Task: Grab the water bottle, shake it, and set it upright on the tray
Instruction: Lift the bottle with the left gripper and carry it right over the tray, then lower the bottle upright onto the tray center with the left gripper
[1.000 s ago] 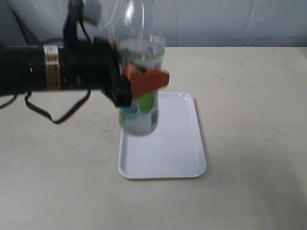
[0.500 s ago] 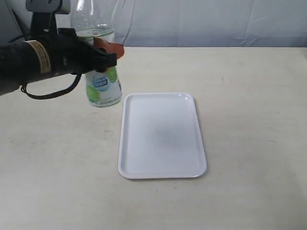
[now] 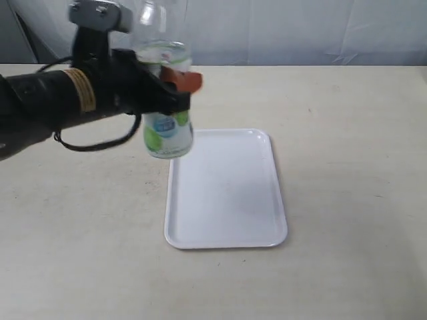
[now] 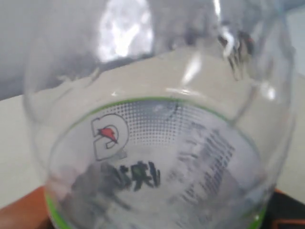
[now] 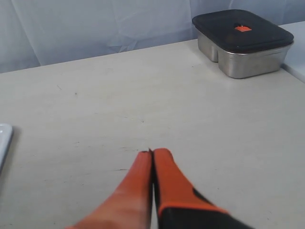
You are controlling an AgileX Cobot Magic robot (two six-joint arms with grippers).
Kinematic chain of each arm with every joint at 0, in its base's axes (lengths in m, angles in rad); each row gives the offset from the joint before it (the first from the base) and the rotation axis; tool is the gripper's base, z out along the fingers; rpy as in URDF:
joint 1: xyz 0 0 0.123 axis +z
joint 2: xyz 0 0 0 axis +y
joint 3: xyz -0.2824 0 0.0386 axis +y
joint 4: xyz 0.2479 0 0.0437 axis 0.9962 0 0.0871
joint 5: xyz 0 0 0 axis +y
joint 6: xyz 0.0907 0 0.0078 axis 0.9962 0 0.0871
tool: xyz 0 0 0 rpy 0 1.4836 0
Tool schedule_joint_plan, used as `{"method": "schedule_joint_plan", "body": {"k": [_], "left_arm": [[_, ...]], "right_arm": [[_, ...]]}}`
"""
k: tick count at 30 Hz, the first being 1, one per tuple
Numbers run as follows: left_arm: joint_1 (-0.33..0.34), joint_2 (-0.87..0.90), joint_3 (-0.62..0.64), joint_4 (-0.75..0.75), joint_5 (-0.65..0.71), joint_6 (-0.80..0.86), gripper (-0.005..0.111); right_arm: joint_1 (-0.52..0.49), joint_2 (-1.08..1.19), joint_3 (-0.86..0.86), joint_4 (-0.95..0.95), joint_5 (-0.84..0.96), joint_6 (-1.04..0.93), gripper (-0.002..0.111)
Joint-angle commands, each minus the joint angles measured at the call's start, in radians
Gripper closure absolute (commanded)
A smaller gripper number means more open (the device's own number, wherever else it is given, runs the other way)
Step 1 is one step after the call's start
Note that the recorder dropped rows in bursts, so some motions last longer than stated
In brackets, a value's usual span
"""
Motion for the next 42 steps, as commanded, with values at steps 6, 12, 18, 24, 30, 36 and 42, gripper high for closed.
{"method": "schedule_joint_plan", "body": {"k": [6, 12, 18, 24, 30, 36, 42], "left_arm": [[-0.124, -0.015, -0.007, 0.575, -0.346, -0.332, 0.106], [-0.018, -0.015, -0.007, 0.093, -0.047, -0.094, 0.106], [0.032, -0.013, -0.002, 0.115, -0.375, -0.022, 0.106], [0.025, 0.065, 0.059, 0.003, -0.529, 0.138, 0.106], [0.025, 0.313, 0.091, -0.002, -0.825, 0.263, 0.106], [0.025, 0.508, 0.073, -0.057, -0.867, 0.354, 0.106], [0.025, 0.559, 0.025, -0.008, -0.867, 0.356, 0.106]], "right_arm": [[0.005, -0.007, 0.002, 0.000, -0.011, 0.003, 0.105], [0.005, -0.007, 0.002, 0.000, -0.011, 0.003, 0.105], [0.005, -0.007, 0.002, 0.000, -0.011, 0.003, 0.105], [0.005, -0.007, 0.002, 0.000, -0.011, 0.003, 0.105], [0.005, -0.007, 0.002, 0.000, -0.011, 0.003, 0.105], [0.005, -0.007, 0.002, 0.000, -0.011, 0.003, 0.105], [0.005, -0.007, 0.002, 0.000, -0.011, 0.003, 0.105]]}}
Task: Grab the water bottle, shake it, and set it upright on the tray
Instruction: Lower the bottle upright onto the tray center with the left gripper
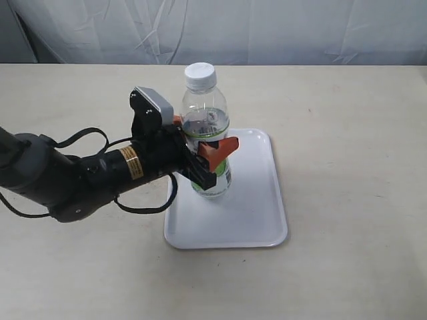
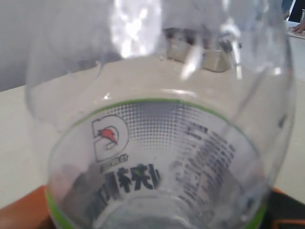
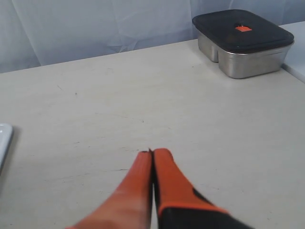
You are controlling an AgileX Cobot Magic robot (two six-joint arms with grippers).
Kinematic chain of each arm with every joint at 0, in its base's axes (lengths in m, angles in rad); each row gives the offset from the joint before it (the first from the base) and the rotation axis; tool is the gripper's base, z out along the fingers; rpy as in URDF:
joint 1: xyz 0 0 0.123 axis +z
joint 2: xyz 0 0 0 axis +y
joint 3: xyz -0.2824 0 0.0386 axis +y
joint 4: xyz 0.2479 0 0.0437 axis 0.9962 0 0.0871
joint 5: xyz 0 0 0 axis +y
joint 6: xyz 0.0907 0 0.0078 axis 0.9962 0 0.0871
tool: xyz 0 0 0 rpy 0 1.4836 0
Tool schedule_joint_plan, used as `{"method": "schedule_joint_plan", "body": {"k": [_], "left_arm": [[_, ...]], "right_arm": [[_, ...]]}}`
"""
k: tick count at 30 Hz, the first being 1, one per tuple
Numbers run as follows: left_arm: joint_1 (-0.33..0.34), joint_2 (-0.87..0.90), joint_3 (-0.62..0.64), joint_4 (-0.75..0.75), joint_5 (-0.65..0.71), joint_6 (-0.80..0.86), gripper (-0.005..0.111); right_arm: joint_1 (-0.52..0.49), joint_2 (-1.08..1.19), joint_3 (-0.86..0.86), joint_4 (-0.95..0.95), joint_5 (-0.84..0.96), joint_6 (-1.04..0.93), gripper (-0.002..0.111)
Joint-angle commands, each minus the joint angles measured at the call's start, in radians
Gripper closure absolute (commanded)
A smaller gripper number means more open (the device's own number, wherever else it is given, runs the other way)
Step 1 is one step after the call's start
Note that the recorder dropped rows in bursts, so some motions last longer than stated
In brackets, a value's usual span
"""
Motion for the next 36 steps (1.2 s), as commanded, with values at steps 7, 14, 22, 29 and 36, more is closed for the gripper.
{"method": "schedule_joint_plan", "body": {"k": [7, 14, 22, 29, 36], "left_arm": [[0.000, 0.046, -0.029, 0.033, -0.061, 0.002, 0.106], [0.000, 0.053, -0.029, -0.055, -0.061, -0.008, 0.106], [0.000, 0.053, -0.029, 0.041, -0.061, -0.007, 0.092], [0.000, 0.053, -0.029, 0.045, -0.061, -0.007, 0.040], [0.000, 0.053, -0.029, 0.064, -0.061, -0.006, 0.007]], "right_arm": [[0.005, -0.007, 0.002, 0.000, -0.011, 0.003, 0.105], [0.005, -0.007, 0.002, 0.000, -0.011, 0.003, 0.105], [0.005, -0.007, 0.002, 0.000, -0.011, 0.003, 0.105], [0.005, -0.007, 0.002, 0.000, -0.011, 0.003, 0.105], [0.005, -0.007, 0.002, 0.000, -0.011, 0.003, 0.105]]}}
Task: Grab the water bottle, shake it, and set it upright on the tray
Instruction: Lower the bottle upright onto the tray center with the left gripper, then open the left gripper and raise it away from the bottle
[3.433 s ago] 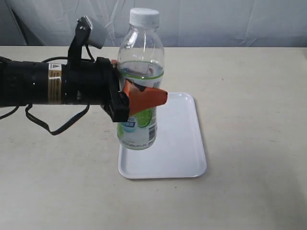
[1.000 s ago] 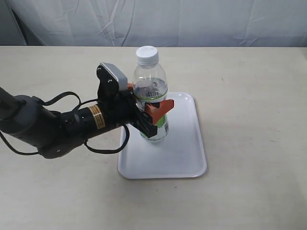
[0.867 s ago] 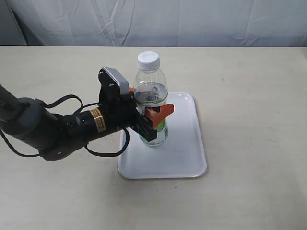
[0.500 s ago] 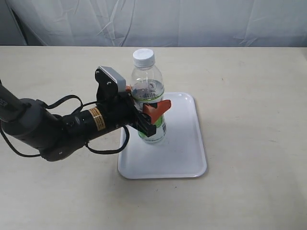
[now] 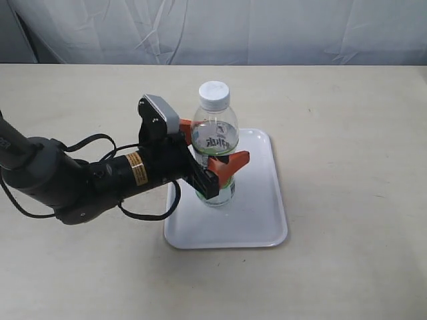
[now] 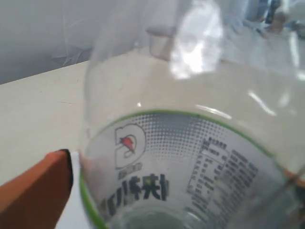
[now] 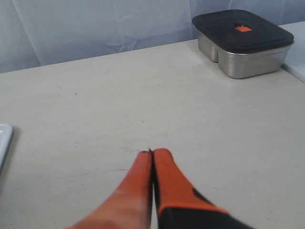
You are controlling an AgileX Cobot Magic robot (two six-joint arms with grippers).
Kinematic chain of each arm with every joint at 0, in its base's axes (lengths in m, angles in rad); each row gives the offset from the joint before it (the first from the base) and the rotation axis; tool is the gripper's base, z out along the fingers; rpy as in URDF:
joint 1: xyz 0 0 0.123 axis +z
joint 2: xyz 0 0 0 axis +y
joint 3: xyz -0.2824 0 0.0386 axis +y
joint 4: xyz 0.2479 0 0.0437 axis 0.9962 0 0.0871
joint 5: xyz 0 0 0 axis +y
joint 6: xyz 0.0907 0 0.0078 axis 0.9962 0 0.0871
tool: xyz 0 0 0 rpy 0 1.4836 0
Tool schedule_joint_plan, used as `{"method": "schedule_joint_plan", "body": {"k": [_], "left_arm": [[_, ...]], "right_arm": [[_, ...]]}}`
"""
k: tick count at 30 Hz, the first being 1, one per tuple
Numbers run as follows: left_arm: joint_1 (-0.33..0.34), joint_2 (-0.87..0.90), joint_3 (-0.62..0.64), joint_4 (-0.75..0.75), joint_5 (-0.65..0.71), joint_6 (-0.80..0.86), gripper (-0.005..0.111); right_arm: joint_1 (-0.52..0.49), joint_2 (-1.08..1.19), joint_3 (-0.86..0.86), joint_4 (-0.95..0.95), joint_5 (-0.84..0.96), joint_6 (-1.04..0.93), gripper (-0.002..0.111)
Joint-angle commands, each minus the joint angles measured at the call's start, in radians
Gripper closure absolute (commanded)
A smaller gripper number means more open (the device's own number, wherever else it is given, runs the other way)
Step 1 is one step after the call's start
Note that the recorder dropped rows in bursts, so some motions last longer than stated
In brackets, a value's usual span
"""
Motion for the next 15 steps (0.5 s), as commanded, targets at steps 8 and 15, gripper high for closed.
{"method": "schedule_joint_plan", "body": {"k": [8, 15], "left_arm": [[0.002, -0.003, -0.008, 0.003, -0.015, -0.006, 0.001], [0.002, -0.050, -0.008, 0.017, -0.015, -0.006, 0.001]], "right_arm": [[0.005, -0.007, 0.002, 0.000, -0.011, 0.003, 0.105], [0.005, -0.007, 0.002, 0.000, -0.011, 0.003, 0.105]]}}
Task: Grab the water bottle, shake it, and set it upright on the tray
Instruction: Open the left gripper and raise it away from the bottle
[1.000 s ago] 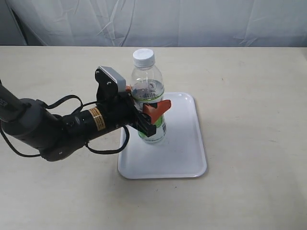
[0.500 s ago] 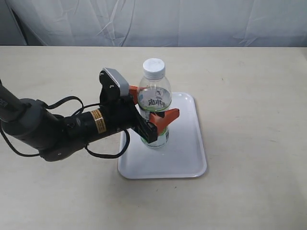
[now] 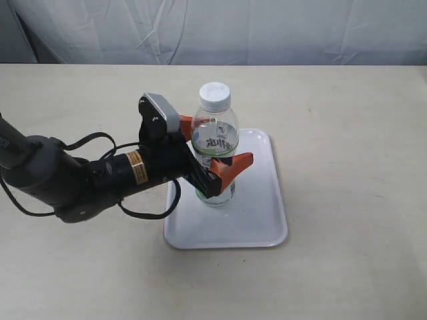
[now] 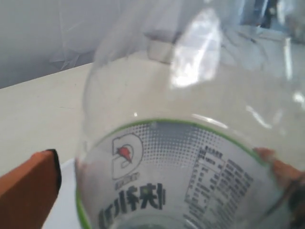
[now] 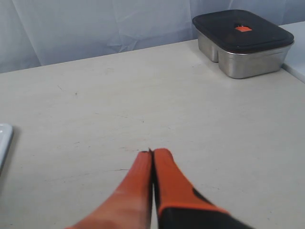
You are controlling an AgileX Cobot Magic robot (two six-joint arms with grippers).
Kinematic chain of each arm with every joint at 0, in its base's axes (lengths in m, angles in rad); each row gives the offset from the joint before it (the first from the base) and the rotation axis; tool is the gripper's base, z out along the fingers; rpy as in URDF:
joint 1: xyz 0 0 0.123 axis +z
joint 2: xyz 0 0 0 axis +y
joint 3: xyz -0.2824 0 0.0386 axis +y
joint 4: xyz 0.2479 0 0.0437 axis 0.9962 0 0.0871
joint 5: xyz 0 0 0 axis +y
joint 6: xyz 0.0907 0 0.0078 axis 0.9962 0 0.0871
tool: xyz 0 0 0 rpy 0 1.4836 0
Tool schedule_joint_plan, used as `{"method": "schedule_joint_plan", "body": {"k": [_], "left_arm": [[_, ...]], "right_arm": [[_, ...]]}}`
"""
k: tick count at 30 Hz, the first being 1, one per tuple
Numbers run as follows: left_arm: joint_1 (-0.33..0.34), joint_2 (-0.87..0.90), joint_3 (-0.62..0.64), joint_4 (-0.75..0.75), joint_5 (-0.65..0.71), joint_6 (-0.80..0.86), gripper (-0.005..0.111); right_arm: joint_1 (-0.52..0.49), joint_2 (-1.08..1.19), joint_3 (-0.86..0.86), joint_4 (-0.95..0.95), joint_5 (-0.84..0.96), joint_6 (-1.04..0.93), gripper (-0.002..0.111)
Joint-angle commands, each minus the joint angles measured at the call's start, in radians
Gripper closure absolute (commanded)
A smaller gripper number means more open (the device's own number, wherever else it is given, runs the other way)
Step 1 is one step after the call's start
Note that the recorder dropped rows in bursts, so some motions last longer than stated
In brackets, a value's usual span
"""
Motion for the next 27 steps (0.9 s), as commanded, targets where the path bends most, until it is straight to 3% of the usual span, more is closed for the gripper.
{"method": "schedule_joint_plan", "body": {"k": [1, 20, 24, 27], "left_arm": [[0.002, -0.056, -0.003, 0.004, -0.011, -0.006, 0.001], [0.002, -0.351, -0.003, 0.035, 0.018, -0.008, 0.001], [0.002, -0.527, -0.003, 0.066, 0.310, -0.036, 0.007], [0.002, -0.718, 0.010, 0.182, 0.618, -0.166, 0.040]], "right_arm": [[0.005, -0.007, 0.002, 0.000, -0.011, 0.003, 0.105], [0.005, -0.007, 0.002, 0.000, -0.011, 0.003, 0.105], [0.005, -0.007, 0.002, 0.000, -0.011, 0.003, 0.105], [0.005, -0.007, 0.002, 0.000, -0.011, 0.003, 0.105]]}}
